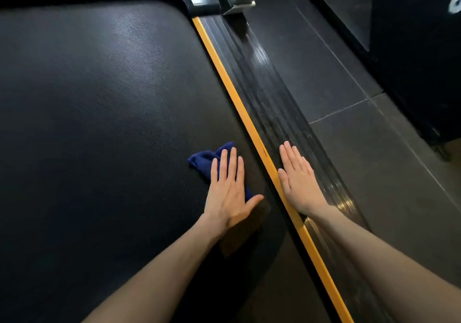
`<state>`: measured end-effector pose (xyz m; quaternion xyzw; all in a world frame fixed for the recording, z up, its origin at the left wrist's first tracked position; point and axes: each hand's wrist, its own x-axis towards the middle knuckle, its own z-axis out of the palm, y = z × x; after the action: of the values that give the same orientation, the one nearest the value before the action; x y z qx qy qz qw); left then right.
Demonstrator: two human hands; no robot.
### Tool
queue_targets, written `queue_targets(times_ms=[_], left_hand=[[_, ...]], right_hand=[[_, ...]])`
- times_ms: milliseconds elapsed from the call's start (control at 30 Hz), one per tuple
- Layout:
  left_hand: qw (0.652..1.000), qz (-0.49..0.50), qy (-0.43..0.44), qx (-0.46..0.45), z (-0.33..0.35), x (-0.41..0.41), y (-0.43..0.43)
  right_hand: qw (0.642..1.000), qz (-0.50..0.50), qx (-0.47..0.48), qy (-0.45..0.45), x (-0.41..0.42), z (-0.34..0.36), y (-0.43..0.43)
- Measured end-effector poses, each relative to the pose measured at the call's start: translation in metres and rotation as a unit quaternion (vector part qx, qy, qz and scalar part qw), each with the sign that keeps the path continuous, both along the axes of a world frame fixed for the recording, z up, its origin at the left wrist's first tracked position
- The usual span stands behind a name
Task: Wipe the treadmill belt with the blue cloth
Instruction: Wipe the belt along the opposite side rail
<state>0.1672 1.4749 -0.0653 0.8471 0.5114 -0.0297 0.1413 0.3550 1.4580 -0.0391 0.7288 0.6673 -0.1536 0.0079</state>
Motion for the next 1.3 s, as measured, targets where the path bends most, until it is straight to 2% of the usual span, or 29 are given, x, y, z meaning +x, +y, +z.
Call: queue_targets(times_ms=[100, 233, 300, 400, 467, 567, 633, 700, 733, 800, 867, 967, 1067, 1133, 1300], left_hand=[[1.0, 0.008, 0.001, 0.029, -0.001, 0.0, -0.003], [0.995, -0.034, 0.047, 0.081, 0.009, -0.001, -0.007], [0.992, -0.045, 0.042, 0.107, 0.016, 0.001, -0.012], [0.998, -0.048, -0.018, 0.042, 0.026, 0.01, -0.032], [1.0, -0.023, 0.006, 0.002, 0.029, 0.013, -0.041], [0.999, -0.001, 0.028, 0.027, 0.035, 0.007, -0.034], [1.0, -0.016, -0.015, 0.007, 0.038, 0.003, -0.029], [0.994, -0.059, -0.094, -0.005, 0.038, -0.001, -0.029], [0.987, -0.09, -0.131, 0.006, 0.04, -0.003, -0.033], [0.979, -0.132, -0.141, 0.061, 0.038, -0.008, -0.044], [0.981, -0.093, -0.141, 0.097, 0.032, -0.01, -0.057], [0.971, 0.032, -0.23, 0.057, 0.033, -0.005, -0.071], [0.921, 0.142, -0.362, 0.017, 0.037, -0.001, -0.072], [0.887, 0.18, -0.424, -0.004, 0.045, -0.004, -0.058], [0.904, 0.189, -0.381, 0.044, 0.076, -0.027, 0.017]], right_hand=[[0.998, -0.006, 0.06, -0.027, -0.001, -0.011, -0.004], [0.997, -0.003, 0.072, -0.041, 0.0, -0.016, -0.005], [0.995, -0.004, 0.084, -0.045, 0.001, -0.018, -0.006], [0.994, 0.0, 0.098, -0.038, 0.003, -0.019, -0.005], [0.994, -0.001, 0.103, -0.036, 0.003, -0.02, -0.005], [0.994, -0.003, 0.106, -0.042, 0.002, -0.021, -0.004], [0.993, -0.002, 0.108, -0.046, 0.002, -0.022, -0.004], [0.992, 0.0, 0.114, -0.045, 0.004, -0.023, -0.005], [0.992, 0.001, 0.117, -0.043, 0.004, -0.024, -0.005], [0.992, 0.002, 0.119, -0.038, 0.005, -0.024, -0.005], [0.992, 0.002, 0.121, -0.036, 0.005, -0.025, -0.005], [0.992, -0.001, 0.124, -0.031, 0.005, -0.025, -0.005], [0.992, 0.0, 0.125, -0.017, 0.005, -0.023, -0.005], [0.992, -0.003, 0.126, -0.01, 0.005, -0.023, -0.005], [0.992, -0.01, 0.128, -0.003, 0.004, -0.022, -0.006]])
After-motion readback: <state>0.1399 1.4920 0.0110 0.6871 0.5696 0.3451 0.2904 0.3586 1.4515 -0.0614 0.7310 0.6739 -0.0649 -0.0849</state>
